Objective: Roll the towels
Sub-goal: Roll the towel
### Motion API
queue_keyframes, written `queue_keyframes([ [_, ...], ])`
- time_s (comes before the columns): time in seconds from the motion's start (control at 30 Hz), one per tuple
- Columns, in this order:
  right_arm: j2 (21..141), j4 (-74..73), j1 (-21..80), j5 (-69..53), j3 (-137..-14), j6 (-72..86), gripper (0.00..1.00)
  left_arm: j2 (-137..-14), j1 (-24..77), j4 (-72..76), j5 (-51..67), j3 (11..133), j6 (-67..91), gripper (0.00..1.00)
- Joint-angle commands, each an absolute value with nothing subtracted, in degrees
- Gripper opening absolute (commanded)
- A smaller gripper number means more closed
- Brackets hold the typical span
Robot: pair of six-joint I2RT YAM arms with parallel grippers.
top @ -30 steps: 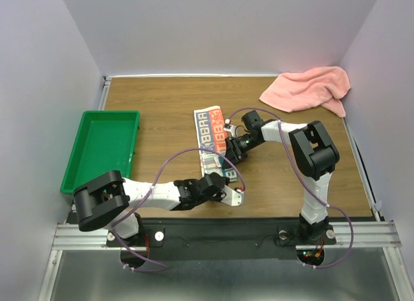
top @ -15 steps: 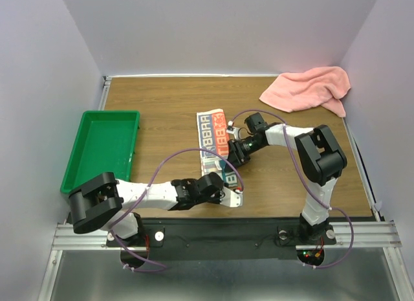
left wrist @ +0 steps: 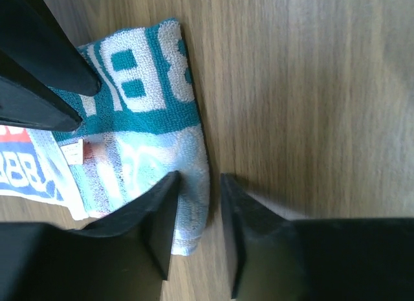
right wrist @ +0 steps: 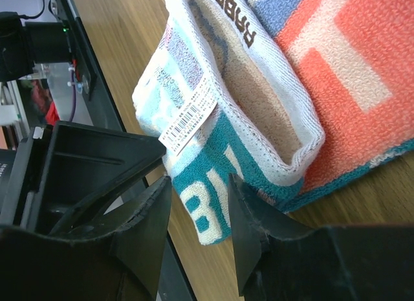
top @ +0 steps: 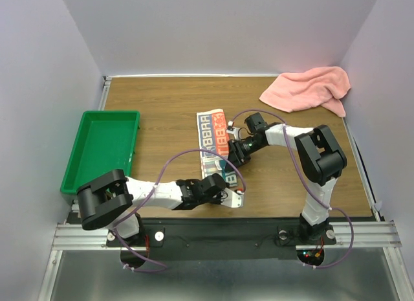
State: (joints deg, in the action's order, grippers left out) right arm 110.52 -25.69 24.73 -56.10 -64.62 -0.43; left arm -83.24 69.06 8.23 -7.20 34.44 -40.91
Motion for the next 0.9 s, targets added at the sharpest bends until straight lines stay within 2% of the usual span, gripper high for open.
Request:
queue_keyframes([
  [0.0,111.09,-25.31,24.79,-55.99,-63.90,-1.76,0.46,-84.90,69.43,11.51,-9.75,35.15,-42.01,0.39],
  [0.07,111.18,-25.49,24.79,-56.07,-63.72,-1.85,0.46,-85.61,69.43,11.43,-9.49,35.59,-42.01,0.31],
  [0.1,111.01,-25.40,24.79,-56.16,-63.55,-1.76,0.45,-85.61,69.43,10.82,-9.06,36.03,-41.84,0.23],
  [0.2,109.87,-25.58,24.79,-56.34,-62.93,-2.11,0.45,-84.73,69.43,7.92,-6.51,37.35,-41.05,0.07],
  [0.27,109.08,-25.58,24.87,-56.34,-62.32,-2.20,0.46,-83.24,69.35,5.99,-4.58,38.14,-40.26,0.01],
  [0.57,102.84,-26.37,24.79,-55.20,-61.17,-3.78,0.49,-78.31,64.62,-6.40,12.38,43.23,-35.51,0.00],
  [0.87,102.48,-26.63,24.87,-56.52,-68.28,-3.52,0.49,-79.10,58.10,-11.51,23.01,47.89,-35.60,0.00],
])
